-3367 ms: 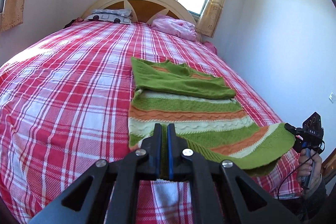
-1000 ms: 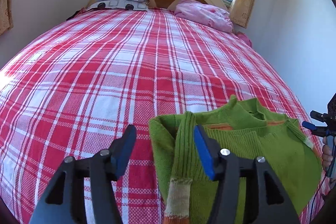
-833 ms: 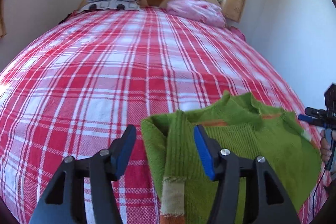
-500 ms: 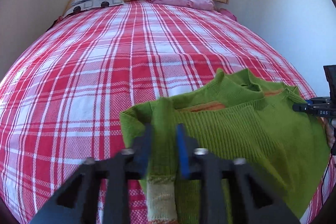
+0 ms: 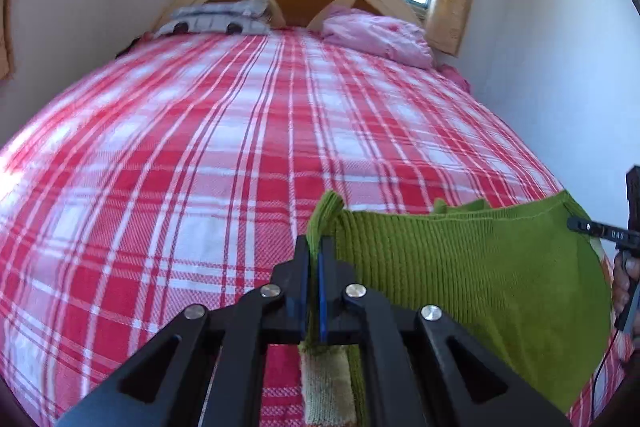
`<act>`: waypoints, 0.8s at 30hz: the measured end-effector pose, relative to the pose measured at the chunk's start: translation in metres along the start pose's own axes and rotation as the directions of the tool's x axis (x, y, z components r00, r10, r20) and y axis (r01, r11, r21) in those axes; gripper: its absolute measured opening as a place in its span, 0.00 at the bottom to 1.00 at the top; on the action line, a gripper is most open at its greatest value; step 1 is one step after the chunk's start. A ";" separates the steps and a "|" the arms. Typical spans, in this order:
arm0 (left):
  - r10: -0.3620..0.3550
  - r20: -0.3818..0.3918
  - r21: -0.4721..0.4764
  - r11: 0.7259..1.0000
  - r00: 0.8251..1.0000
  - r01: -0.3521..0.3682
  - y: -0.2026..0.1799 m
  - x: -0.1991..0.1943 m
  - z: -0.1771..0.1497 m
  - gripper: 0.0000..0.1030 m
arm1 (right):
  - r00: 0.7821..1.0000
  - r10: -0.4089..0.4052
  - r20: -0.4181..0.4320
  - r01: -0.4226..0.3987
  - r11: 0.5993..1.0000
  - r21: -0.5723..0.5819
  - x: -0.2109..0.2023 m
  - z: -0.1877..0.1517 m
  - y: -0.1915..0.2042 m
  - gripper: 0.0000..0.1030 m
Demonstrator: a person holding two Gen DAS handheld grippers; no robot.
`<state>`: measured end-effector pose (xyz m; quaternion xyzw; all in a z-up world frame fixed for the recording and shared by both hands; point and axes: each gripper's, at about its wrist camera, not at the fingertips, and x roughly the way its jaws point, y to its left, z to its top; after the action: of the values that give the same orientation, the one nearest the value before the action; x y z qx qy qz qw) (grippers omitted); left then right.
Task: Fold small clothes
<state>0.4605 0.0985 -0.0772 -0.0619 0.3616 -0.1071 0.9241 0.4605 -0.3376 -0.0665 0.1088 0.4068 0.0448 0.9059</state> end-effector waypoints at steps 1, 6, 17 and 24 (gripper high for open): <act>0.015 -0.030 0.002 1.000 0.999 -0.015 0.000 0.011 -0.003 0.04 | 1.000 -0.021 -0.018 0.021 1.000 0.003 0.009 0.000 -0.002 0.08; 0.099 -0.076 0.040 0.995 0.992 -0.096 -0.004 0.038 -0.025 0.05 | 0.993 -0.066 -0.095 0.067 0.998 0.012 0.043 -0.014 -0.013 0.08; 0.118 0.012 0.034 0.992 0.993 -0.118 -0.002 -0.047 -0.053 0.39 | 0.999 -0.038 0.027 0.038 0.999 -0.008 -0.040 -0.045 0.005 0.53; 0.152 -0.060 0.148 0.979 0.987 -0.142 -0.035 -0.069 -0.108 0.48 | 0.999 0.006 -0.039 -0.012 0.987 -0.160 -0.064 -0.109 0.055 0.54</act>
<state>0.3316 0.0771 -0.1042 0.0353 0.3889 -0.0662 0.9182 0.3373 -0.2778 -0.0775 0.0367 0.4189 0.0836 0.9034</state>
